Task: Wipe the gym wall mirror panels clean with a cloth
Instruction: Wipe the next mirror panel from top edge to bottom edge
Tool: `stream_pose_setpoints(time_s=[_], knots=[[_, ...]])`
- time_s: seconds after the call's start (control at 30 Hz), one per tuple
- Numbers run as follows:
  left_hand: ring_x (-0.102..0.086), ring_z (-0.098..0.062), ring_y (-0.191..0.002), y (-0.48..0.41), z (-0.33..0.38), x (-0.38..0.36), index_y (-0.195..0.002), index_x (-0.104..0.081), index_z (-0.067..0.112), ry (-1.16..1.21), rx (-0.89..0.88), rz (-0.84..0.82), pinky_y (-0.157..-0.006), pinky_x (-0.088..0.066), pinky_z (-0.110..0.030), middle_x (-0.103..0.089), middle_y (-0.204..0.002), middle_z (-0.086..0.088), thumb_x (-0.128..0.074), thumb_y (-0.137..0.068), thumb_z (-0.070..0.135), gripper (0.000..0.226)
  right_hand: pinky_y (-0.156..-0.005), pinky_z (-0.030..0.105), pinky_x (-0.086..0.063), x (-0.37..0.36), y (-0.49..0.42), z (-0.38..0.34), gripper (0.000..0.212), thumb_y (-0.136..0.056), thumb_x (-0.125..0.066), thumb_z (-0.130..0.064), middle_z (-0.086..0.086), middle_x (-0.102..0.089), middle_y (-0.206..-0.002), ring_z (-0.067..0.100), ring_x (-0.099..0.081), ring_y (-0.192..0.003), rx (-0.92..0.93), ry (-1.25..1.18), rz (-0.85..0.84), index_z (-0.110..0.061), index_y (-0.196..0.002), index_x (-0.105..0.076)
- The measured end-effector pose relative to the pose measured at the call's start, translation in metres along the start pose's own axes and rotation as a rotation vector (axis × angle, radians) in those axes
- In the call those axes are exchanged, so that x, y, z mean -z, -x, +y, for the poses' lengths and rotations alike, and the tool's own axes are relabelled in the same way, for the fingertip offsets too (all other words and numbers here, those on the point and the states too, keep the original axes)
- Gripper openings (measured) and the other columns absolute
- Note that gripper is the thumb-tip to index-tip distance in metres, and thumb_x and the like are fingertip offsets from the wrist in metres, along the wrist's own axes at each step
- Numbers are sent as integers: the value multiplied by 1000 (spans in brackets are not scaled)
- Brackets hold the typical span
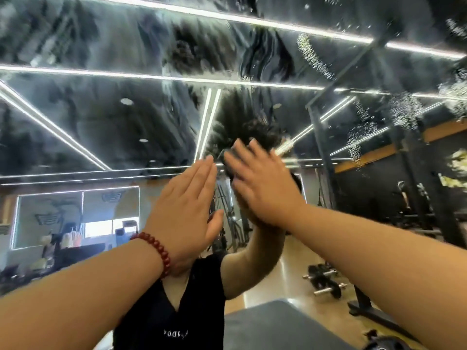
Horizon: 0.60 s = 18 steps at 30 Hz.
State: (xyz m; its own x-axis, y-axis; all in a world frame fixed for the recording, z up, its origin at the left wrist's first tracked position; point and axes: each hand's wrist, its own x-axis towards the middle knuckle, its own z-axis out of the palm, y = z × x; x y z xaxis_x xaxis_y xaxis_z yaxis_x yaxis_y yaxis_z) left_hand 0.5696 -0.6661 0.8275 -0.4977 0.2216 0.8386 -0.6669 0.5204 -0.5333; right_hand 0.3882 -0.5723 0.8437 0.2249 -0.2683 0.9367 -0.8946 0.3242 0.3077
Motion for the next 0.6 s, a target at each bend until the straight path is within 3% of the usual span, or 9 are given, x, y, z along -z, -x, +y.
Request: stream_pose_setpoints(time_s=[0.07, 0.13, 0.27, 0.33, 0.5, 0.6], knots=[[-38, -33, -140, -8, -24, 6, -144, -41, -4, -41, -31, 10, -113, -24, -44, -38, -152, -21, -34, -89, 49, 77, -119, 49, -13, -2, 16, -6, 56, -100, -24, -50, -4, -25, -162, 24, -18, -150, 173, -23, -76, -35, -153, -15], [-34, -34, -143, -16, -48, 9, -146, -38, -5, -83, -53, -19, -115, -27, -47, -37, -153, -22, -31, -90, 51, 79, -119, 47, -7, 5, 0, 5, 56, -99, -22, -51, -5, -22, -163, 22, -15, -151, 201, -27, -116, -36, -153, -15], [-35, -33, -142, -18, -56, 8, -145, -39, -4, -95, -22, -45, -115, -19, -43, -37, -153, -21, -29, -91, 53, 79, -122, 49, -5, 14, -63, 32, 53, -105, -25, -43, -4, -11, -166, 22, -5, -153, -241, -45, -8, -34, -157, -16], [-36, -32, -142, -16, -55, 7, -145, -41, -3, -89, -6, -20, -115, -17, -41, -38, -153, -20, -30, -91, 52, 78, -122, 47, -4, 12, -64, 26, 53, -106, -24, -42, -6, -9, -166, 20, -3, -153, -339, -47, 31, -33, -157, -15], [-33, -32, -144, -15, -60, 5, -146, -38, -3, -95, 12, 3, -116, -15, -41, -34, -155, -20, -31, -89, 53, 80, -120, 43, -2, 5, -22, -20, 56, -99, -14, -53, -12, -9, -163, 16, -5, -152, 133, 2, -93, -39, -152, -7], [-31, -31, -144, -14, -58, 5, -147, -36, -1, -103, 34, -21, -117, -13, -40, -33, -155, -19, -28, -90, 55, 81, -121, 43, 0, 13, -51, 0, 57, -98, -15, -54, -13, -6, -164, 12, 0, -151, 113, -19, -114, -40, -153, -6]])
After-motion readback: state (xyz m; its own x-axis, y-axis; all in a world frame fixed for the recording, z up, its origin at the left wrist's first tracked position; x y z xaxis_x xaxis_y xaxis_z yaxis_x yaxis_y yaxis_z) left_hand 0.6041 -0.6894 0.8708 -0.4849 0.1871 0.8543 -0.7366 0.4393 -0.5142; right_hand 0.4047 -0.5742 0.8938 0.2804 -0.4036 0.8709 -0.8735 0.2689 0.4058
